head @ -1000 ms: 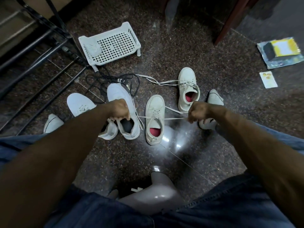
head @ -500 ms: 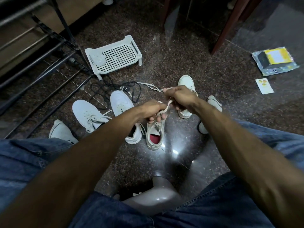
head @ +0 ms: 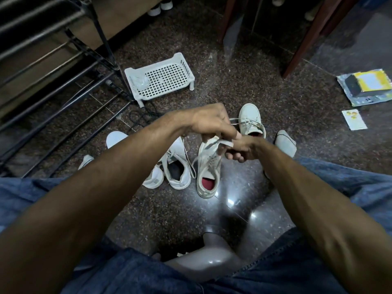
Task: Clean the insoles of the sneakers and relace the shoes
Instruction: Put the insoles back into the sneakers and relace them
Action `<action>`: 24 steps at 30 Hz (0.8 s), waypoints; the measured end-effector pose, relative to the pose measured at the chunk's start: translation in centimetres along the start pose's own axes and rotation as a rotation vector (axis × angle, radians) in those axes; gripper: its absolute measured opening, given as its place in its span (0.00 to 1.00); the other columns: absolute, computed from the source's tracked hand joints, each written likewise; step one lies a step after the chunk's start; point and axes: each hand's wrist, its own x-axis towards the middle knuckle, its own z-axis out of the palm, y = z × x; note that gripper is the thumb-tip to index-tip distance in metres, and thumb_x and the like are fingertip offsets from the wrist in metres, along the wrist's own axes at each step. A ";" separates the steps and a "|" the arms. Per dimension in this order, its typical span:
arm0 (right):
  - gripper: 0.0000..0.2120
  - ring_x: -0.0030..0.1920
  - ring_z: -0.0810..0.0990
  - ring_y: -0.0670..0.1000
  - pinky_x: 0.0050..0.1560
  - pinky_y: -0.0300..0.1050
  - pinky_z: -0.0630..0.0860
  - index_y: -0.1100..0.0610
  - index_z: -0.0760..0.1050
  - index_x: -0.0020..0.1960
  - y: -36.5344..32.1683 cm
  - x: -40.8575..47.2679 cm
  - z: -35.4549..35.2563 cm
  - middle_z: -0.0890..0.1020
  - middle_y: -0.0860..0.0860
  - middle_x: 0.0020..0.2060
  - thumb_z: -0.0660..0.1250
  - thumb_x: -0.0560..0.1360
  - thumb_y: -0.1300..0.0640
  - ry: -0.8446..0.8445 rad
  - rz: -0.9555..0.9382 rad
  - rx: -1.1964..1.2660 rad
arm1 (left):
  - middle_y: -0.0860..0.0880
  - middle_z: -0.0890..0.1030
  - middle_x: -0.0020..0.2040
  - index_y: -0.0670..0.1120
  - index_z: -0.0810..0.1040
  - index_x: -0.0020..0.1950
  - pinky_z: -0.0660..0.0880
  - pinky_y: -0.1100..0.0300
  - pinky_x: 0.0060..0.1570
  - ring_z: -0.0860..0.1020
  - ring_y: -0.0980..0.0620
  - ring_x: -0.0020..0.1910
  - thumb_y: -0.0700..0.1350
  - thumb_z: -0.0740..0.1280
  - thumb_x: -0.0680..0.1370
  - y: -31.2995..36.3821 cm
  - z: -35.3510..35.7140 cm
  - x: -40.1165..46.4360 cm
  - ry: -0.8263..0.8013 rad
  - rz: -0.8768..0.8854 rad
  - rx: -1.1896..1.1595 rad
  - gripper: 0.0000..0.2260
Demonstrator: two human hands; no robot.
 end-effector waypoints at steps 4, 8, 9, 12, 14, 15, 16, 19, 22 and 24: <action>0.09 0.28 0.74 0.49 0.26 0.38 0.69 0.65 0.77 0.48 -0.3 -0.2 -2.8 0.78 0.59 0.37 0.59 0.77 0.63 0.181 -0.249 0.276 | 0.55 0.72 0.19 0.51 0.82 0.27 0.66 0.65 0.23 0.67 0.60 0.19 0.43 0.69 0.77 0.1 -0.8 -0.6 0.033 0.062 -0.098 0.17; 0.09 0.35 0.78 0.51 0.37 0.45 0.74 0.63 0.80 0.50 -0.2 0.2 -3.9 0.80 0.60 0.41 0.60 0.77 0.67 0.062 -0.430 0.369 | 0.47 0.83 0.32 0.38 0.84 0.39 0.67 0.66 0.22 0.71 0.60 0.21 0.43 0.69 0.75 0.5 -1.8 -0.5 0.206 0.172 -0.197 0.10; 0.10 0.36 0.79 0.52 0.39 0.46 0.75 0.60 0.81 0.48 -0.3 0.2 -3.9 0.80 0.60 0.42 0.61 0.77 0.68 0.042 -0.444 0.392 | 0.44 0.84 0.36 0.37 0.83 0.40 0.67 0.65 0.22 0.71 0.58 0.21 0.43 0.69 0.76 0.3 -2.2 -0.2 0.291 0.179 -0.256 0.10; 0.11 0.34 0.79 0.51 0.37 0.43 0.78 0.66 0.79 0.53 -0.8 0.0 -3.6 0.83 0.56 0.40 0.61 0.76 0.69 -0.008 -0.432 0.341 | 0.45 0.85 0.37 0.39 0.83 0.41 0.70 0.64 0.26 0.72 0.57 0.23 0.45 0.68 0.77 -0.2 -2.9 1.0 0.478 0.125 -0.422 0.11; 0.07 0.31 0.78 0.49 0.32 0.41 0.76 0.68 0.78 0.51 -0.9 -0.1 -3.1 0.82 0.54 0.35 0.65 0.76 0.65 0.010 -0.436 0.313 | 0.43 0.85 0.44 0.41 0.84 0.45 0.75 0.60 0.32 0.75 0.55 0.27 0.44 0.67 0.78 -0.9 -2.8 1.7 0.542 0.078 -0.524 0.09; 0.07 0.30 0.77 0.49 0.30 0.41 0.74 0.65 0.78 0.49 -0.8 -0.1 -3.0 0.81 0.54 0.34 0.67 0.76 0.61 0.032 -0.443 0.333 | 0.43 0.85 0.48 0.42 0.84 0.47 0.77 0.59 0.35 0.77 0.55 0.30 0.43 0.67 0.78 -1.4 -2.6 1.9 0.574 0.055 -0.574 0.07; 0.07 0.29 0.76 0.49 0.30 0.41 0.73 0.63 0.78 0.48 -0.8 0.0 -2.9 0.79 0.54 0.33 0.68 0.76 0.59 0.050 -0.459 0.357 | 0.43 0.84 0.51 0.44 0.83 0.50 0.78 0.58 0.38 0.78 0.54 0.33 0.42 0.67 0.78 -1.9 -2.4 2.2 0.609 0.025 -0.615 0.06; 0.09 0.24 0.71 0.47 0.25 0.39 0.69 0.63 0.77 0.43 -0.6 0.4 -2.9 0.75 0.51 0.26 0.66 0.78 0.58 0.166 -0.471 0.345 | 0.46 0.82 0.57 0.52 0.82 0.54 0.80 0.49 0.52 0.81 0.52 0.48 0.43 0.70 0.75 -4.7 -1.2 3.2 0.748 -0.089 -0.536 0.09; 0.11 0.21 0.65 0.46 0.20 0.35 0.61 0.58 0.79 0.38 -0.3 1.3 -3.2 0.70 0.49 0.22 0.67 0.78 0.56 0.345 -0.456 0.311 | 0.51 0.82 0.49 0.54 0.82 0.41 0.79 0.48 0.54 0.80 0.53 0.47 0.41 0.71 0.73 -7.5 0.8 3.8 0.918 -0.200 -0.323 0.07; 0.11 0.21 0.63 0.47 0.19 0.33 0.58 0.63 0.81 0.43 -0.3 1.6 -3.4 0.71 0.50 0.21 0.68 0.77 0.55 0.383 -0.424 0.334 | 0.49 0.84 0.45 0.50 0.83 0.41 0.80 0.53 0.45 0.80 0.50 0.40 0.39 0.69 0.74 -8.2 2.8 3.7 0.711 -0.238 -0.319 0.07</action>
